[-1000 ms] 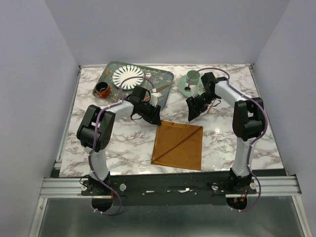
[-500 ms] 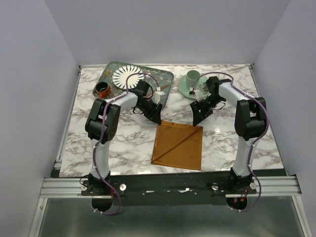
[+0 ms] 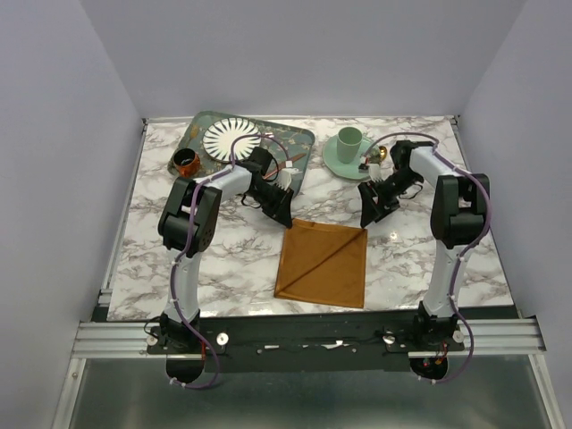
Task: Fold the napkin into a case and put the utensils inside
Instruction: Pick up the upper triangle-folded napkin from the center of the board.
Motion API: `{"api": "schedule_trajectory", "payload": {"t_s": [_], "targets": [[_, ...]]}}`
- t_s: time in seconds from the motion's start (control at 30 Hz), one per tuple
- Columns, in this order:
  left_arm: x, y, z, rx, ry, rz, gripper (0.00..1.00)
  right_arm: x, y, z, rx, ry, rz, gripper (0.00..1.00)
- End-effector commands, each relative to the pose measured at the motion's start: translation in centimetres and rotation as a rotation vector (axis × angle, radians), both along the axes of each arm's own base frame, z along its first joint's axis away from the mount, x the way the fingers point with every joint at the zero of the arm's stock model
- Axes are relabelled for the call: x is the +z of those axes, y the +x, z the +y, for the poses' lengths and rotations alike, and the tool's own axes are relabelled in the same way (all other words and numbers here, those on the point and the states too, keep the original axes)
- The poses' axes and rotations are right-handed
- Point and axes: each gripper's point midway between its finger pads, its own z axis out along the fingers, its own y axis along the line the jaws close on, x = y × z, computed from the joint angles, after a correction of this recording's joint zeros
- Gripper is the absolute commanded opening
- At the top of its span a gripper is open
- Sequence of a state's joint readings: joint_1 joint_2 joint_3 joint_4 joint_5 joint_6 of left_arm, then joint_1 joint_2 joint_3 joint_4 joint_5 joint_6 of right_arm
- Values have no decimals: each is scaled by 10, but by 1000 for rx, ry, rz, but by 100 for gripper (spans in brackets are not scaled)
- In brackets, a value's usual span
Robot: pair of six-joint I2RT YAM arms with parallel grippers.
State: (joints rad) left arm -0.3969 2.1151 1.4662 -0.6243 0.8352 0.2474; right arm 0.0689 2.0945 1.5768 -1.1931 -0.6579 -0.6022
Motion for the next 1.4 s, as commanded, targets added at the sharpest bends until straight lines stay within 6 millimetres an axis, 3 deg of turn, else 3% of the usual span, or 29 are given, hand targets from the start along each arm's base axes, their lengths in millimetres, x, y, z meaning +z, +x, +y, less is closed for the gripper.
{"api": "schedule_trajectory", "payload": {"t_s": [0.0,0.2,0.37,0.77,1.37], "targets": [[7,1,-9,-2,-47,7,16,-6,-11,8,-40,42,103,98],[6,0,-8,-1,-45,-15,7,-25,-6,10,-107,14,156,97],[3,-1,-8,1,-44,-22,4,-29,-4,8,-125,-11,161,96],[4,0,-12,11,-48,-34,1,-33,-12,6,-100,-26,252,82],[5,-1,-16,-4,-46,-56,0,-26,-15,10,-51,-4,266,48]]}}
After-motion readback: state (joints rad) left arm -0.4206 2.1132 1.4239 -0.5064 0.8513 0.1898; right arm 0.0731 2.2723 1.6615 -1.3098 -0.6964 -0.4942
